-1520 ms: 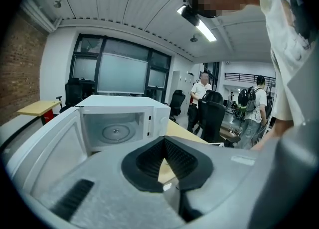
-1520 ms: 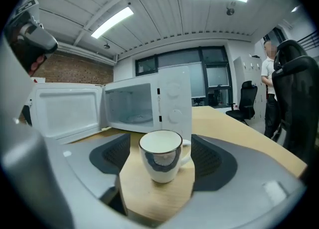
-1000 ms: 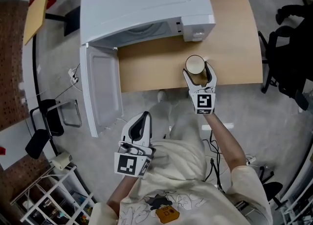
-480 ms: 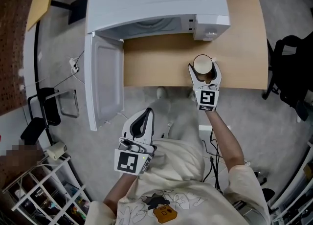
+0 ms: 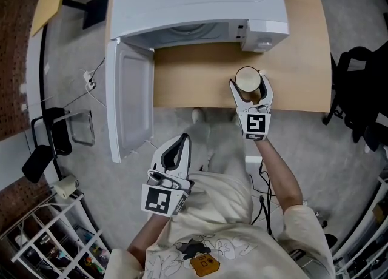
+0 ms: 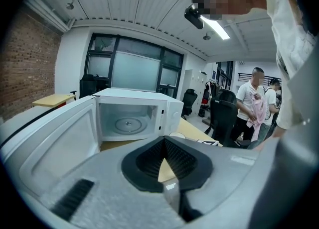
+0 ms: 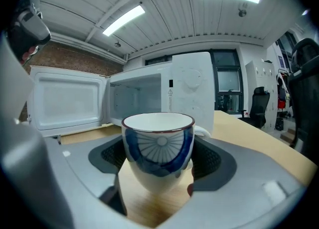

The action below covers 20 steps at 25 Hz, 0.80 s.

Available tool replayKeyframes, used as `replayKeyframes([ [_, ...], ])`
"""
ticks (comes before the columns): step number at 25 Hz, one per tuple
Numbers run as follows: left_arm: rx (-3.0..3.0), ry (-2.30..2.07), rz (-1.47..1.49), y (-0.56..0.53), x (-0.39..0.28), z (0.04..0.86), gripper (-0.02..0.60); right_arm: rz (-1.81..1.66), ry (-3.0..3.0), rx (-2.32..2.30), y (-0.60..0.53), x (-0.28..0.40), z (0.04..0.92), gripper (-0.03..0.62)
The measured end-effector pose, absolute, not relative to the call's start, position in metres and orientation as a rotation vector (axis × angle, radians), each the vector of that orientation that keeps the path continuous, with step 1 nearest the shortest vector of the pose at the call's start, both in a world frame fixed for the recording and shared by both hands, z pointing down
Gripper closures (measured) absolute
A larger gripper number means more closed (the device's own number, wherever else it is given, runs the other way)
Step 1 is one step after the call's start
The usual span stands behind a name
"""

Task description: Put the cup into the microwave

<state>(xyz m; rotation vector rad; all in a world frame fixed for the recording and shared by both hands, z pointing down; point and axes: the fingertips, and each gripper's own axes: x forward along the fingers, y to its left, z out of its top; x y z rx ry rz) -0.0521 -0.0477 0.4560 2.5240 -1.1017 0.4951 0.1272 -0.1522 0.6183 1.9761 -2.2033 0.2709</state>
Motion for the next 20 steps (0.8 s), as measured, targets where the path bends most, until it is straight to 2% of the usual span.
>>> replayKeyframes([
  [16,2.48,-1.181,0.391,-0.064,-0.084,0.442,0.578,0.163,-2.424,1.773,-0.271,0.017,0.561,0.2],
  [20,2.419,-1.263,0.272,-0.076,-0.096,0.435,0.578,0.162,-2.405,1.783,-0.311,0.009,0.566,0.2],
])
